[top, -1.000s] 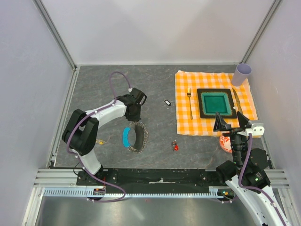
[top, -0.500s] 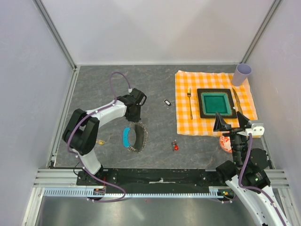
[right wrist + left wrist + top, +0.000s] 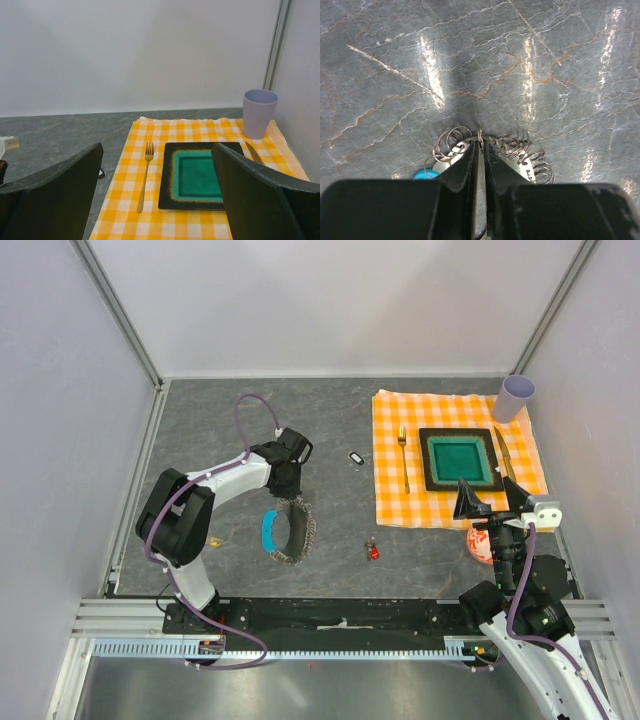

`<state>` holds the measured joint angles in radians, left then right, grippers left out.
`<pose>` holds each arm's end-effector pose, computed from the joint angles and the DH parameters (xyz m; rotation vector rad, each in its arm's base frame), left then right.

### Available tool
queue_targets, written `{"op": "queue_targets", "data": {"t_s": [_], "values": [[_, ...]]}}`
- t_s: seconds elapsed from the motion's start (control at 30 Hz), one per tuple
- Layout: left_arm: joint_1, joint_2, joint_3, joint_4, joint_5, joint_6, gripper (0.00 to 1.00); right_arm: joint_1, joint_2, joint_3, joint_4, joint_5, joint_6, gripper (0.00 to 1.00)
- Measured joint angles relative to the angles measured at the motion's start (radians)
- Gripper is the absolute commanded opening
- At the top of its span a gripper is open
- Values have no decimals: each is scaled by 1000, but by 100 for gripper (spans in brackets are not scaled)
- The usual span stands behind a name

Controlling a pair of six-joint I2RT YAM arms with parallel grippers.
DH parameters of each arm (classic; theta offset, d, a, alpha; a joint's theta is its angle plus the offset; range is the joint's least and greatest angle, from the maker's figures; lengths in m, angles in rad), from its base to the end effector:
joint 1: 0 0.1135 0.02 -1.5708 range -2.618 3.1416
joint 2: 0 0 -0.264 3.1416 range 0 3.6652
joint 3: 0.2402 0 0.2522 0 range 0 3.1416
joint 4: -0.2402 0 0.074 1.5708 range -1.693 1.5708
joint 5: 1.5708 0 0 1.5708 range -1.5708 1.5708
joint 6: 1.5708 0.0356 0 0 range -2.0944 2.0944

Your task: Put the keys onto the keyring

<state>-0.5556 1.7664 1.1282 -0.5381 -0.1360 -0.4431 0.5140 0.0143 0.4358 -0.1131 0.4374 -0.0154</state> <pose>0.2963 -0.1783 0.1738 0.1164 2.7274 -0.0980 0.0564 0.0145 0.3045 0.0394 1.2931 0.1512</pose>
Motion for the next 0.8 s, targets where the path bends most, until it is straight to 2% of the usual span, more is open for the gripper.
{"op": "queue_targets", "data": {"t_s": [0.47, 0.5, 0.53, 0.8], "values": [[0, 27, -4, 22, 8, 0, 12, -1, 0, -2, 0, -19, 0, 98], [0, 27, -4, 22, 8, 0, 4, -1, 0, -2, 0, -19, 0, 98], [0, 27, -4, 23, 8, 0, 2, -1, 0, -2, 0, -20, 0, 98], [0, -14, -29, 30, 16, 13, 2, -1, 3, -1, -2, -39, 1, 98]]}}
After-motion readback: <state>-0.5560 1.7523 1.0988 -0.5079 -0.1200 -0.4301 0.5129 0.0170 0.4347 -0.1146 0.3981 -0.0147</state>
